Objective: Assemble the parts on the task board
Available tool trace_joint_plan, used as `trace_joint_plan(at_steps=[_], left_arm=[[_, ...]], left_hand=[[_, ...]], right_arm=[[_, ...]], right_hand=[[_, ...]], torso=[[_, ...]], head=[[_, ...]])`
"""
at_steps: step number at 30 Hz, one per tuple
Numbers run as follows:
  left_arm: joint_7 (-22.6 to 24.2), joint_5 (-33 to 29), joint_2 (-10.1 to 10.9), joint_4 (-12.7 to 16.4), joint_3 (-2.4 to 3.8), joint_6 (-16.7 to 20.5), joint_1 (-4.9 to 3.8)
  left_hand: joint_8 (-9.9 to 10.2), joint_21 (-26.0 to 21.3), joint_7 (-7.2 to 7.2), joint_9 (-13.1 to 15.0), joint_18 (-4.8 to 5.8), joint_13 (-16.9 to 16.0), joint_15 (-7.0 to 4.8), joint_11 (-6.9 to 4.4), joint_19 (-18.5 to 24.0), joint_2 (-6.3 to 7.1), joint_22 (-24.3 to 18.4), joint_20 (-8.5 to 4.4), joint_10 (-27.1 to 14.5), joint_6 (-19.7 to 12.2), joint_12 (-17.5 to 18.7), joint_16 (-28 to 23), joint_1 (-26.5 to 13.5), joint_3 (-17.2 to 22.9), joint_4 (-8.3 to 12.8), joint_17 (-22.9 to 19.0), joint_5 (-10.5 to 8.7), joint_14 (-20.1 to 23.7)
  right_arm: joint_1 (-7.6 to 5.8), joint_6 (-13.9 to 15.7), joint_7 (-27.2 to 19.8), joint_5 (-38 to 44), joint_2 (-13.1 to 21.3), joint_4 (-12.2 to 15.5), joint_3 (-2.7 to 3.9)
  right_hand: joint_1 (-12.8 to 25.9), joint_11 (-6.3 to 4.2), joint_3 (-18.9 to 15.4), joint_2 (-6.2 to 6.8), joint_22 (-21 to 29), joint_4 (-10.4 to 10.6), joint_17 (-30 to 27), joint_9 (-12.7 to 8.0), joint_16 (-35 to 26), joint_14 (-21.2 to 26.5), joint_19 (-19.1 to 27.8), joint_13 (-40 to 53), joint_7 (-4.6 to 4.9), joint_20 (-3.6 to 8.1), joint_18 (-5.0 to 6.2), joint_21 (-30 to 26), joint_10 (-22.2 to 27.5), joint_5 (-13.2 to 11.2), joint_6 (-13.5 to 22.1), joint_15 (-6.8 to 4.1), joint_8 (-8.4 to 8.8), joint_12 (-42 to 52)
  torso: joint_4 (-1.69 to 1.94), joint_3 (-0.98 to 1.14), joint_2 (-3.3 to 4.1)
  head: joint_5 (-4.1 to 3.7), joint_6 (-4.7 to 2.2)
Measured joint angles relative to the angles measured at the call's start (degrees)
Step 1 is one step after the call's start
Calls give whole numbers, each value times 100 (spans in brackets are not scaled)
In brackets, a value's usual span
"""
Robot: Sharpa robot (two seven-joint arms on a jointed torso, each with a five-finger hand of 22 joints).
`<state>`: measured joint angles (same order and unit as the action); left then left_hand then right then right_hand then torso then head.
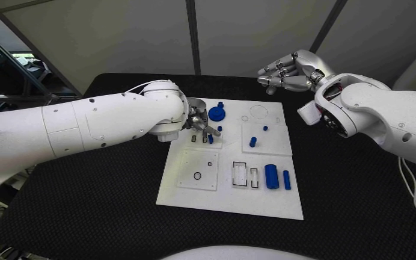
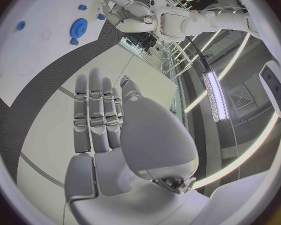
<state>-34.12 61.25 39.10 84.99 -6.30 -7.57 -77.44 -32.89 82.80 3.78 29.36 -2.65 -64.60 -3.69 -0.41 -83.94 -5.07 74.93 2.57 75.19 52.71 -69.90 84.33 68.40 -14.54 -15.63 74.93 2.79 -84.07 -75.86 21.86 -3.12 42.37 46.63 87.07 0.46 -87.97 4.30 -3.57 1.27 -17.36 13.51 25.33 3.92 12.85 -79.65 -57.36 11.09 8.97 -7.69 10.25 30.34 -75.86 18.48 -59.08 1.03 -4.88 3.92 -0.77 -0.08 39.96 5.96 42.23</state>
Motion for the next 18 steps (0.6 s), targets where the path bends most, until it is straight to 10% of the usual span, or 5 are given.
trace_joint_plan(at_steps=[18], left_arm=[[-1,-16,-110,-112,-48,-85,0]], left_hand=[[-93,21,-20,111,0,-38,0,-20,1,-37,-1,0,20,-61,-26,0,99,72,71,0,0,0]], right_arm=[[0,-39,9,24,-50,-17,0]], right_hand=[[-24,0,39,24,7,39,1,0,-33,-21,0,-13,0,0,0,-21,0,56,0,-21,0,0]], torso=[[-2,1,4]], head=[[-4,7]])
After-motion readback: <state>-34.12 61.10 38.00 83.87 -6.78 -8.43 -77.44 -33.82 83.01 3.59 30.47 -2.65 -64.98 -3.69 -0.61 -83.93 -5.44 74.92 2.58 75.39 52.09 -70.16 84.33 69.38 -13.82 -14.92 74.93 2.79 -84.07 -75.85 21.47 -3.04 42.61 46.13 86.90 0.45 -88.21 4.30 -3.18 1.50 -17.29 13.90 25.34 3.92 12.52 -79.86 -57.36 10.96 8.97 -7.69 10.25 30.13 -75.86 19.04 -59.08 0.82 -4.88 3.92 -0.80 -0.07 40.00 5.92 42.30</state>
